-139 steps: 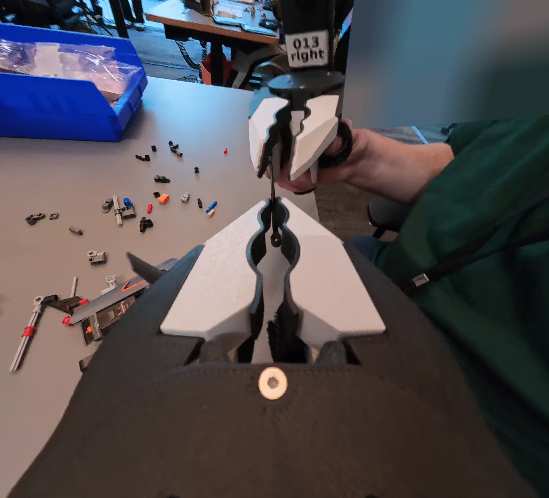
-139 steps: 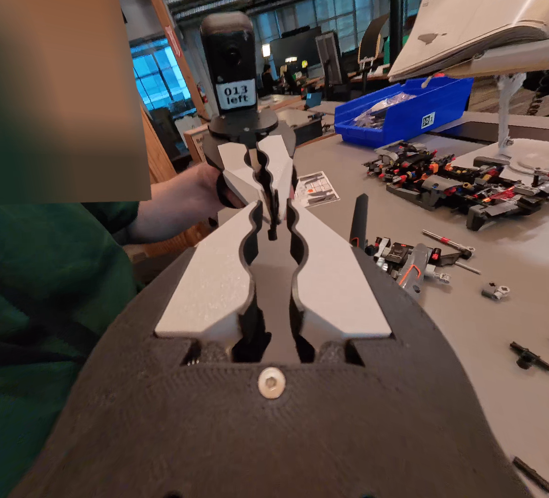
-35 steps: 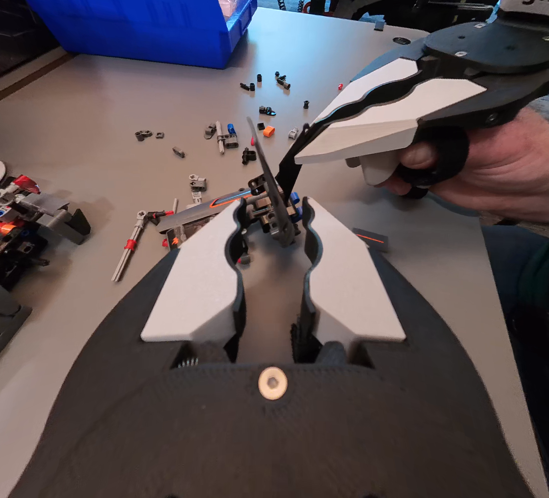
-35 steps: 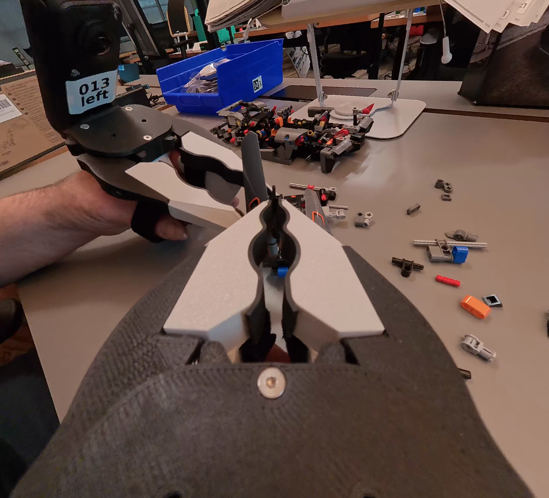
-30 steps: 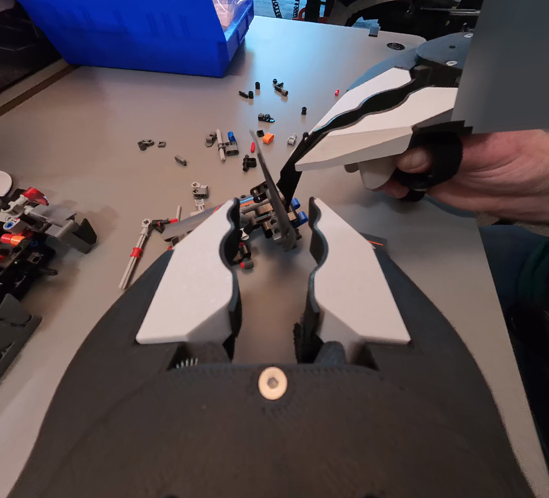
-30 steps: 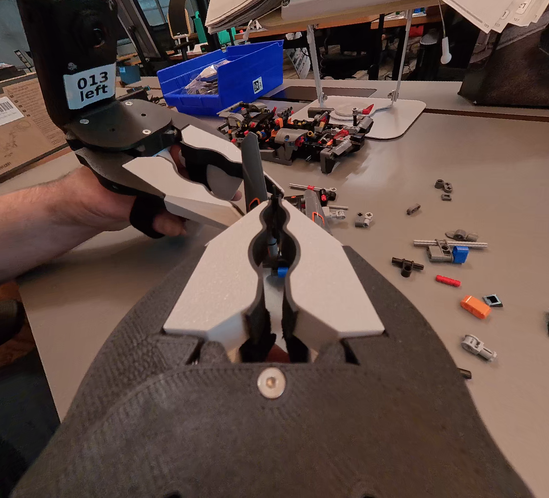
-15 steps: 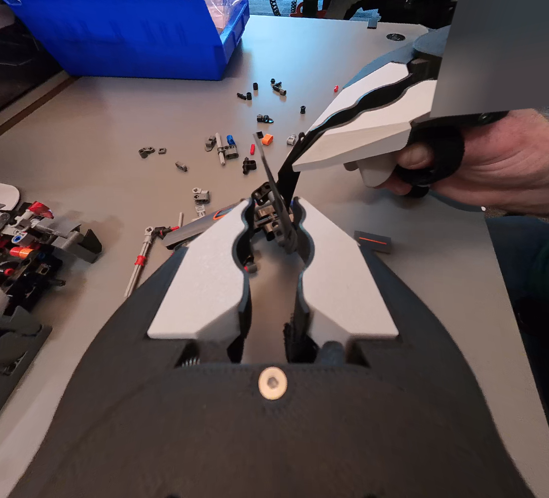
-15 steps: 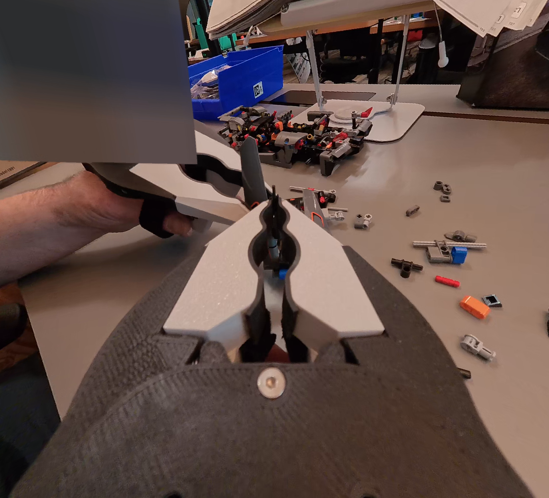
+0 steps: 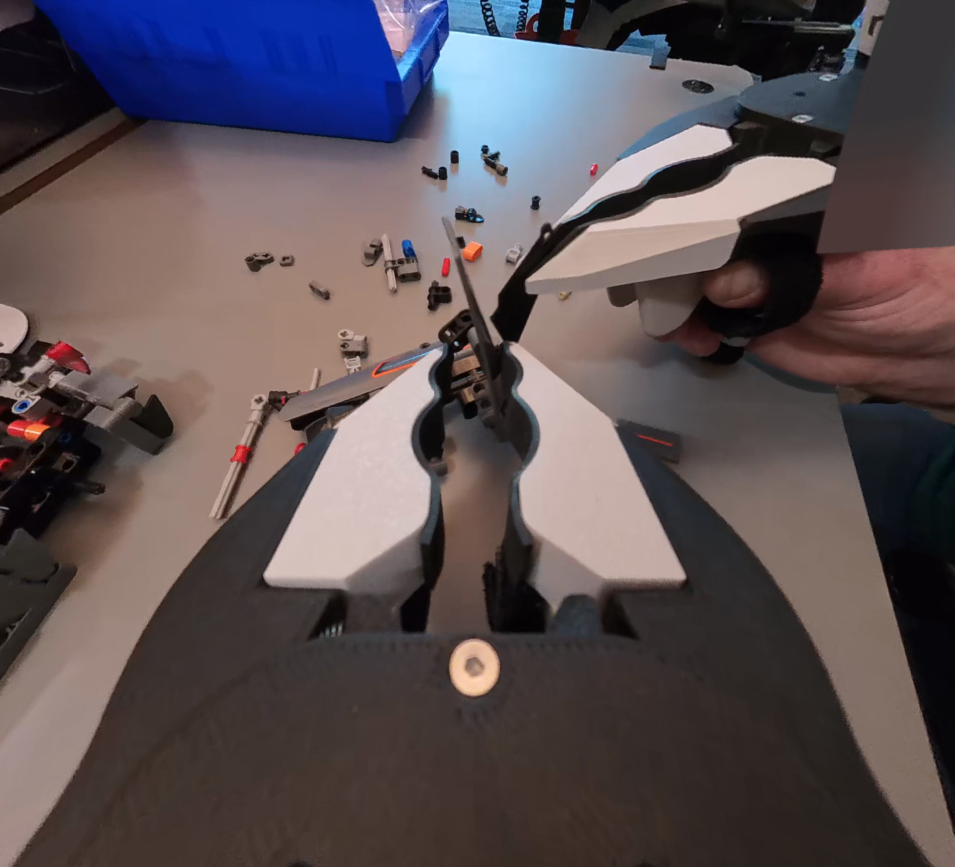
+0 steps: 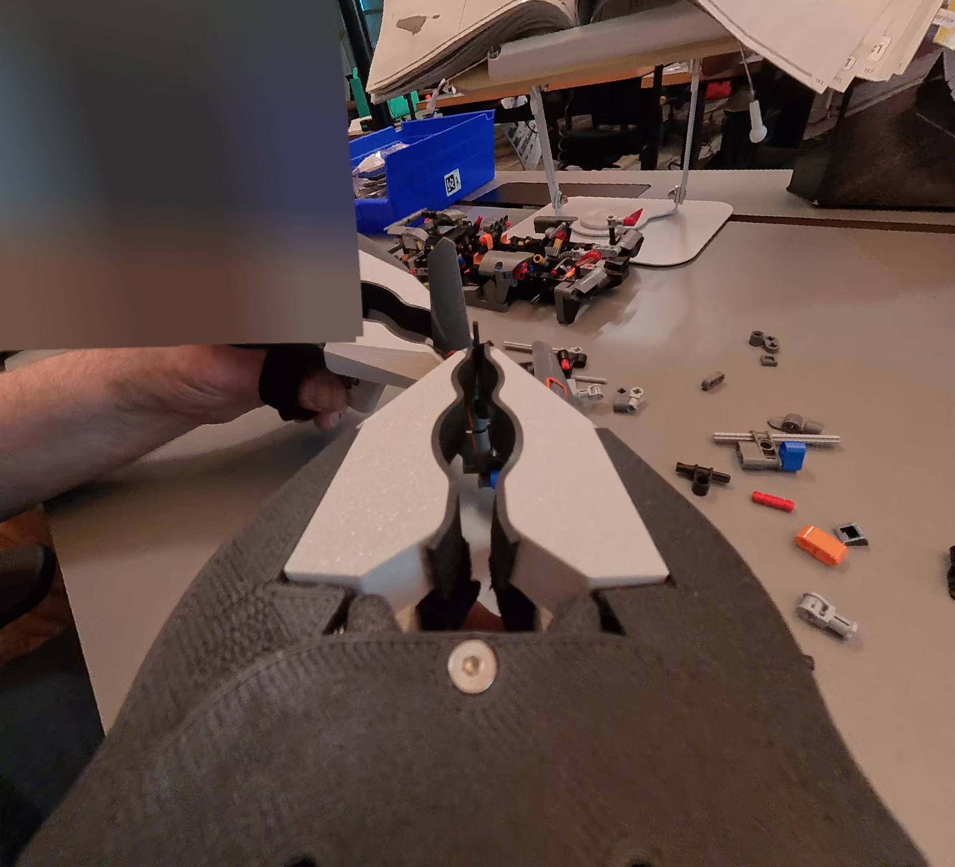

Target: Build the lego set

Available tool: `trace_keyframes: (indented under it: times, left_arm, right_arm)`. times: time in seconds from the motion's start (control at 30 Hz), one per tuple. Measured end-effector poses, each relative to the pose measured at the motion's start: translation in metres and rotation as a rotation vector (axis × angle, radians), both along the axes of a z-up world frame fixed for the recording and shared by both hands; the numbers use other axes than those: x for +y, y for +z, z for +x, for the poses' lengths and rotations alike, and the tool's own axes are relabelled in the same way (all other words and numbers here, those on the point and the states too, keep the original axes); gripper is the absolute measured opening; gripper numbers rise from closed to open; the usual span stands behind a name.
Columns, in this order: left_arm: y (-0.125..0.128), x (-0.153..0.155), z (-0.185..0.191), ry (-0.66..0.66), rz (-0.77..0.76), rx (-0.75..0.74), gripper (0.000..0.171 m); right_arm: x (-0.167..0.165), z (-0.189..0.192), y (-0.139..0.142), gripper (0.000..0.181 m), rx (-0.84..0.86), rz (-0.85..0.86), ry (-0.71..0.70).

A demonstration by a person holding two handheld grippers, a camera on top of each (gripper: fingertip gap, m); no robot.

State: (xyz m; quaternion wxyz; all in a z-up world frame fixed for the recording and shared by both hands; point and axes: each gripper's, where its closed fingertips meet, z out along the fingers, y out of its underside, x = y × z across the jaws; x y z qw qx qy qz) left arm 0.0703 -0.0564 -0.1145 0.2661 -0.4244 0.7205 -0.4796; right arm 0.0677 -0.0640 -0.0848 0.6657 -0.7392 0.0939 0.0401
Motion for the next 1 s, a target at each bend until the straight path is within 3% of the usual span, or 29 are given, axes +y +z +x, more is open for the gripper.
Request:
trace_keyframes:
  times: [0.27,0.63,1.0]
  left_arm:
    - [0.007,0.002,0.008,0.029,-0.083,0.018,0.015]
    - [0.022,0.006,0.019,0.055,-0.320,0.047,0.005]
    - [0.018,-0.002,0.015,0.023,-0.291,0.017,0.011]
  right_arm:
    - [0.000,0.006,0.010,0.000,-0.019,0.030,-0.006]
    - [0.000,0.021,0.019,0.000,0.020,0.022,0.005]
    - [-0.003,0.025,0.004,0.000,0.047,-0.025,0.008]
